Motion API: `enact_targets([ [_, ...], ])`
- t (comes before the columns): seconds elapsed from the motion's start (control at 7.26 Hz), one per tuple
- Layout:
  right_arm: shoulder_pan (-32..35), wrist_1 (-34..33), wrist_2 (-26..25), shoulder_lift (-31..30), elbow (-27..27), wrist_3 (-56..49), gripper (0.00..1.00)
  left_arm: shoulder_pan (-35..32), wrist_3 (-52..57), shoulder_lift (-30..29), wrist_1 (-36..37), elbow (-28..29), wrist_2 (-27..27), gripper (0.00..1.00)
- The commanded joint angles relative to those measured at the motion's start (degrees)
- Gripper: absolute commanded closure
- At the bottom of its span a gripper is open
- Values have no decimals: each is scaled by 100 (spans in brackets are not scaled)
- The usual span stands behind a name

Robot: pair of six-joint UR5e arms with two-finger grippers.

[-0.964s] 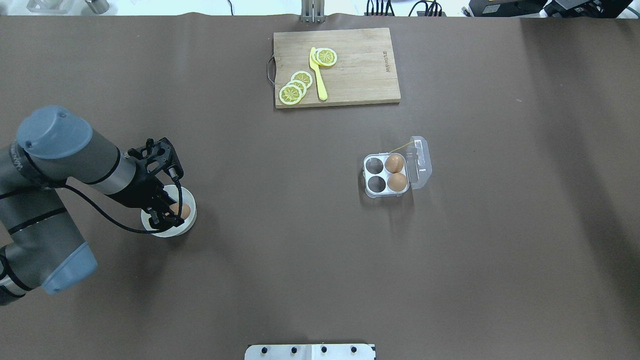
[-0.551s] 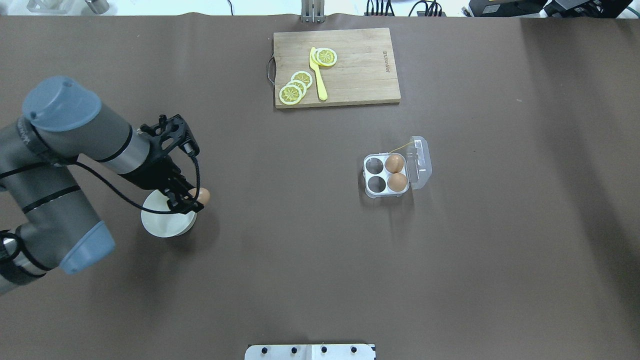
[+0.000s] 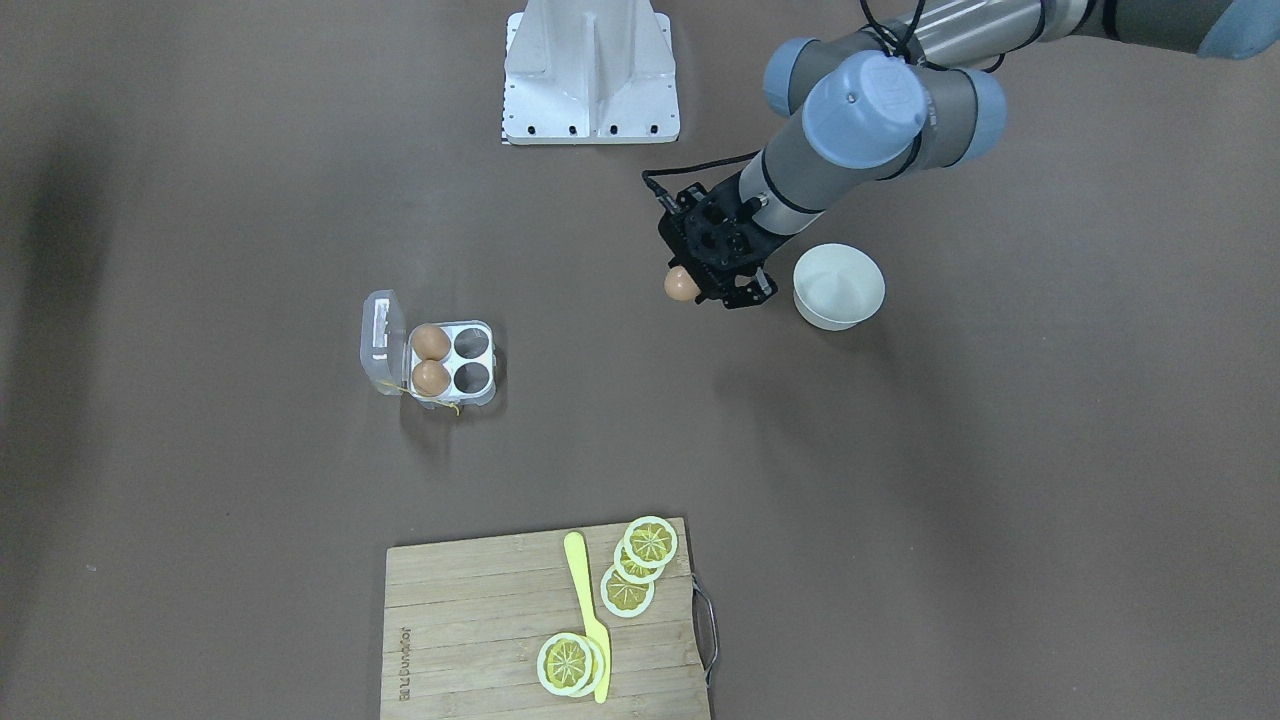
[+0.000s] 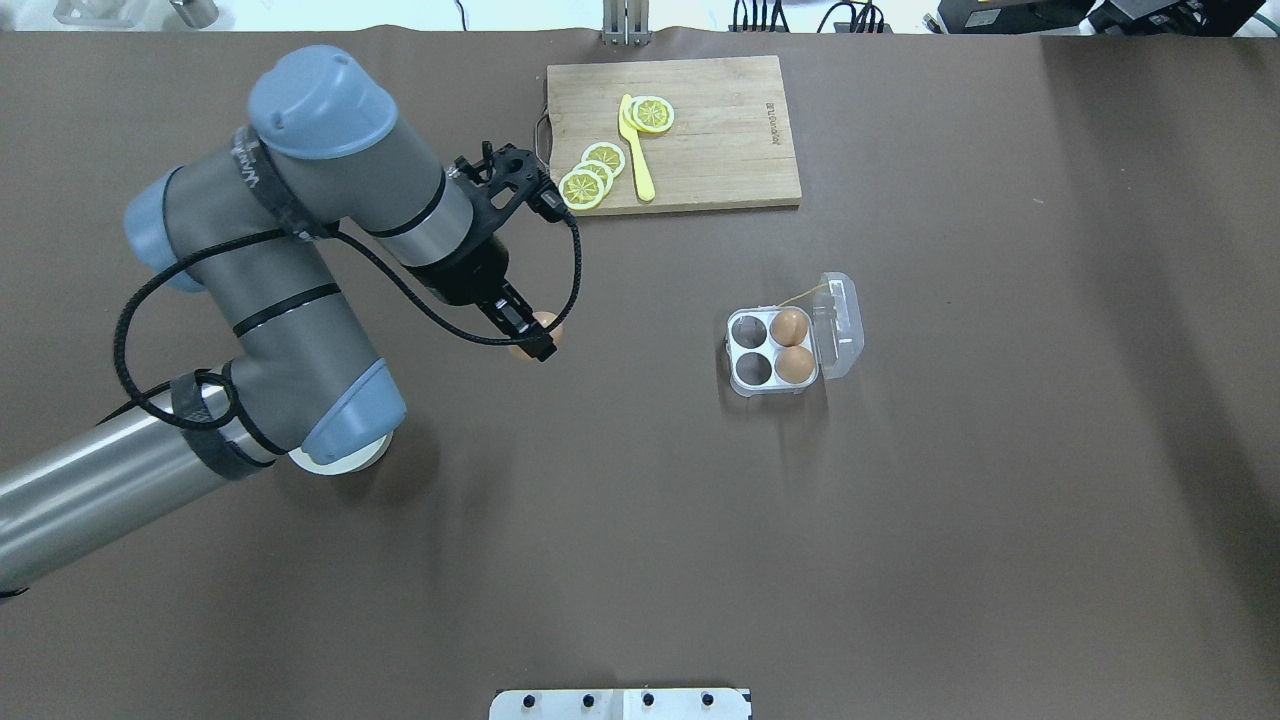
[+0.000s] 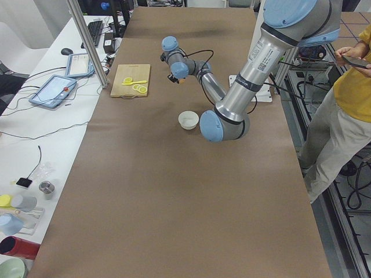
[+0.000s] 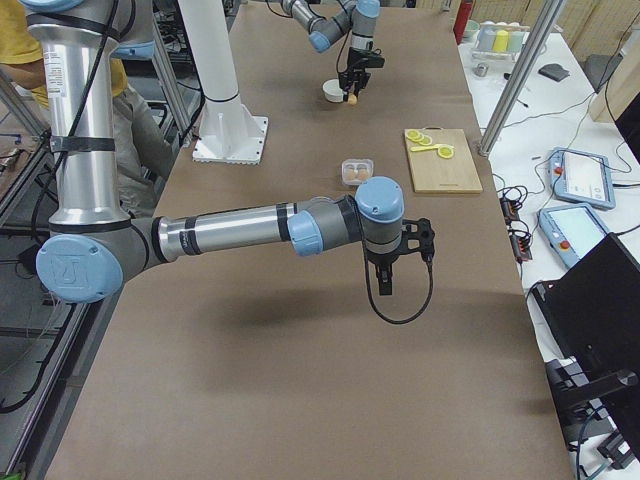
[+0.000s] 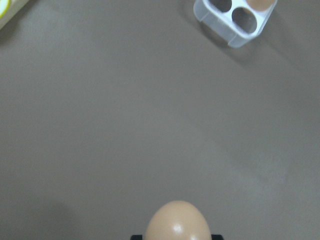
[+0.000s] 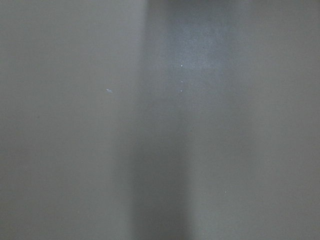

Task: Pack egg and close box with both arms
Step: 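Lift the egg with the left gripper and carry it to the egg box, then lower the egg into the empty cup and open the left gripper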

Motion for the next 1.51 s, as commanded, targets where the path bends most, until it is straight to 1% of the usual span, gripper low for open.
enact_targets([
  [0.0, 0, 0, 3, -4, 1, 0, 0, 119, -385, -785, -284, 789, 78, 74],
  [0.14, -9, 0, 3, -13, 1, 0, 0, 302, -717, -1075, -791, 1219, 314, 74],
  [0.28, -9, 0, -6, -13, -7, 0, 0, 547, -964, -1435, -1144, 1667, 873, 74],
  [0.41, -17, 0, -6, -4, -25, 0, 0, 733, -976, -1691, -1322, 2020, 1288, 74],
  [0.69, -44, 0, -14, 5, -34, 0, 0, 787, -1124, -2148, -1368, 2469, 1353, 74],
  [0.83, -53, 0, -15, 5, -34, 0, 0, 831, -1134, -2359, -1368, 2724, 1510, 74],
  [0.96, -53, 0, -15, 5, -42, 0, 0, 875, -1125, -2353, -1368, 2779, 1546, 74],
  [1.1, -53, 0, -15, 5, -43, 0, 0, 962, -1125, -2344, -1368, 2875, 1695, 74],
  [1.38, -53, 0, -23, 14, -43, 0, 0, 1024, -1125, -2257, -1368, 2946, 1722, 74],
])
